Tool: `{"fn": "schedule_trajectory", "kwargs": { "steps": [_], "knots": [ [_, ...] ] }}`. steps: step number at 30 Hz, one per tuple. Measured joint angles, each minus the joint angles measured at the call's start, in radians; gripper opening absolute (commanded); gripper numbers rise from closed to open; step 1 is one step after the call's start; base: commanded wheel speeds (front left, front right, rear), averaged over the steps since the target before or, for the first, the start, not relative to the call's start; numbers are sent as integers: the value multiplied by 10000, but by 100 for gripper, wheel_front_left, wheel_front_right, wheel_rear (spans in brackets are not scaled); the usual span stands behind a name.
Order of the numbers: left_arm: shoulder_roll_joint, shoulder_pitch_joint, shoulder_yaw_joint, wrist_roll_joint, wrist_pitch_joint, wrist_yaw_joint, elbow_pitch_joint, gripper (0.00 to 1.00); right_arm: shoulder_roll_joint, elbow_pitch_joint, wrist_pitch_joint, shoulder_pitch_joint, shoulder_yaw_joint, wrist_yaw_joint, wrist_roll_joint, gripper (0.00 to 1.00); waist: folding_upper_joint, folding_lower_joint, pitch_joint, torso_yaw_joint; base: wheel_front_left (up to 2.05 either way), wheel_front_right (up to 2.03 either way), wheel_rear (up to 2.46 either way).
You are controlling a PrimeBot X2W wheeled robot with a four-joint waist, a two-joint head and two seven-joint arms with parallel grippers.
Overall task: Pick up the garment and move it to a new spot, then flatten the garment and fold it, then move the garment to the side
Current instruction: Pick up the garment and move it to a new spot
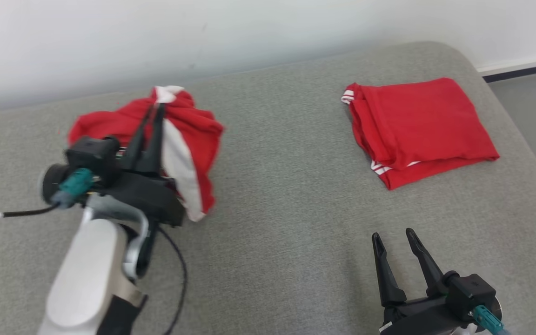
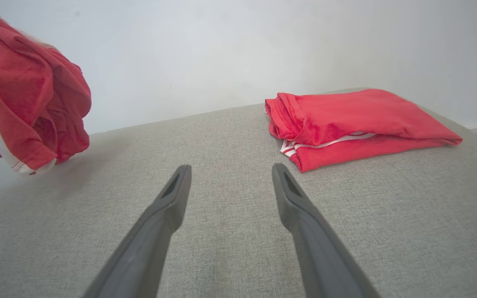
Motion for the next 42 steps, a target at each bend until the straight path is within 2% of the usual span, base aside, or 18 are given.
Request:
{"fn": "schedule_trajectory", "kwargs": {
  "steps": [7,14,25,26,27,32,38,42],
  "knots": [
    [-610,-28,-1062,-17,-65,-65,-111,0,0,23,2,158,-132,0,2,100,0,0,-50,-194,0,0,0],
    [-826,-11,-1649,-242,-102,-125,153,0,0,59,0,152,-169,0,6,100,0,0,-75,-79,0,0,0],
    [-880,863,-2243,-493,-871,-142,2552,0,0,134,0,125,-52,0,88,100,0,0,-46,24,0,0,0],
    [-876,864,-2355,-470,-938,-144,2752,16,2,136,0,119,-48,0,88,100,0,0,-46,33,0,0,0],
    [-872,863,-2479,-385,-1037,-148,2926,100,0,148,0,110,-42,0,88,100,0,0,-49,43,0,0,0],
    [-911,741,-2767,-391,-1463,-151,2995,100,0,163,0,129,-153,0,88,100,0,0,-145,171,0,0,0],
    [-926,551,-2654,-384,-1624,-130,2119,100,4,134,0,210,-159,0,82,100,0,0,-338,477,0,0,0],
    [-673,596,-2288,-127,-1636,134,1287,100,2,42,2,311,-238,0,46,100,0,-1,-456,729,0,0,0]
  ]
}}
